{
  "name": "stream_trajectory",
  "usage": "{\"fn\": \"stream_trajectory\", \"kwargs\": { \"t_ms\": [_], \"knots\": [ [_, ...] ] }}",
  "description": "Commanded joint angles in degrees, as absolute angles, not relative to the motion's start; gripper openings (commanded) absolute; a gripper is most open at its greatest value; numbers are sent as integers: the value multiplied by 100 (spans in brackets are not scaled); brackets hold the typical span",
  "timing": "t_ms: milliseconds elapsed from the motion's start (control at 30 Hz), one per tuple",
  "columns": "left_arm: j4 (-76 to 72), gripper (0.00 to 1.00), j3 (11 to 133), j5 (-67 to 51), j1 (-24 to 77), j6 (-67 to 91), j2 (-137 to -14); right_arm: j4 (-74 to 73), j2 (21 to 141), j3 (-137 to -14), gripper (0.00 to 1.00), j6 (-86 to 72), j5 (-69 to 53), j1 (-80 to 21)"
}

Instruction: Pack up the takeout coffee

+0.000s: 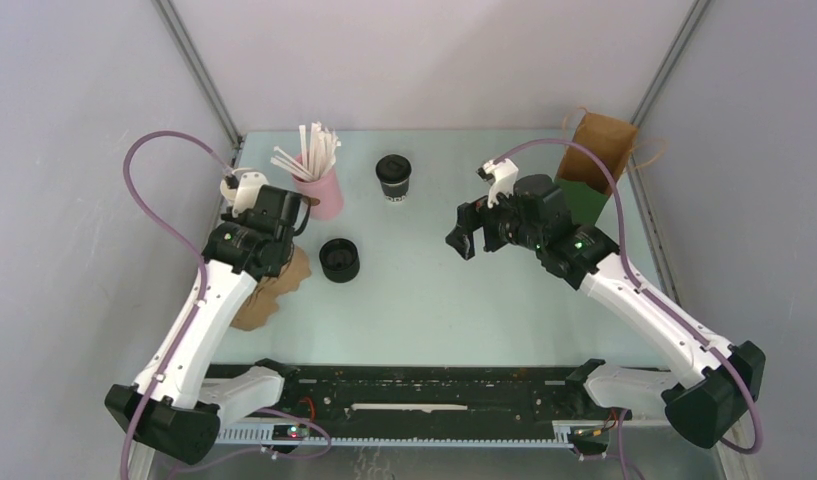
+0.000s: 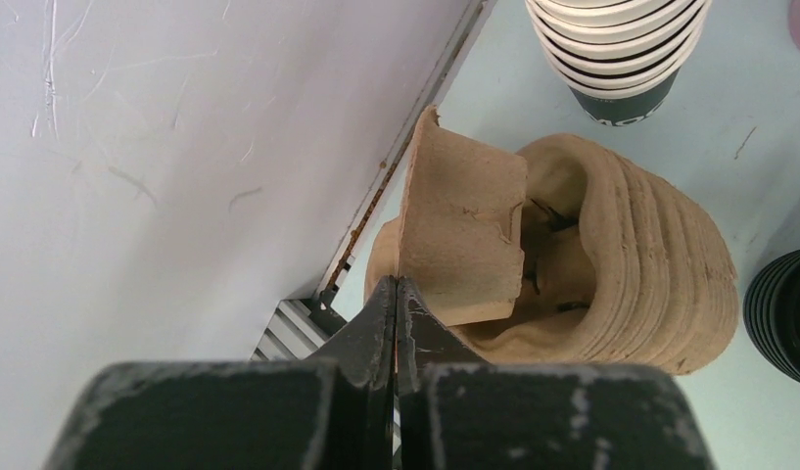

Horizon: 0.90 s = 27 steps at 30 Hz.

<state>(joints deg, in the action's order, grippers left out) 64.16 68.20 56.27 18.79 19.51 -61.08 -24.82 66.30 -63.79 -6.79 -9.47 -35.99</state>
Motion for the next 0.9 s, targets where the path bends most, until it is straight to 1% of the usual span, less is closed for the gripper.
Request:
{"fn": "stream_trajectory", "kwargs": {
  "t_ms": [0, 133, 267, 367, 533, 600, 667, 767, 867],
  "knots": [
    [6244, 0, 6827, 5832, 1907, 1979, -5929, -2256, 6794, -6376, 100, -755, -1121, -3636],
    [6390, 0, 6705, 6286, 1932, 2264, -6077, -2048, 7035, -6376, 100, -918, -1410, -3801],
    [6347, 0, 6636, 6107, 2005, 2403, -6176, -1467, 7377, -6422, 100, -1365, -1742, -4139],
    [6296, 0, 6618, 5950, 2083, 2462, -6146, -710, 7834, -6502, 100, -2221, -2028, -4402],
    [6164, 0, 6523, 5744, 2162, 2444, -5979, 1161, 8866, -6708, 100, -3888, -2536, -4735],
    [6096, 0, 6462, 5645, 2167, 2437, -5896, 1797, 9482, -6932, 98, -4478, -2743, -4774],
    [6001, 0, 6375, 5553, 2162, 2435, -5806, 2229, 10043, -7328, 93, -4905, -2981, -4785],
    [5906, 0, 6268, 5474, 2167, 2421, -5709, 2496, 10811, -7978, 89, -5417, -3077, -4850],
    [5850, 0, 6190, 5458, 2170, 2396, -5641, 2214, 11422, -8730, 87, -5415, -3087, -4991]
  ]
}}
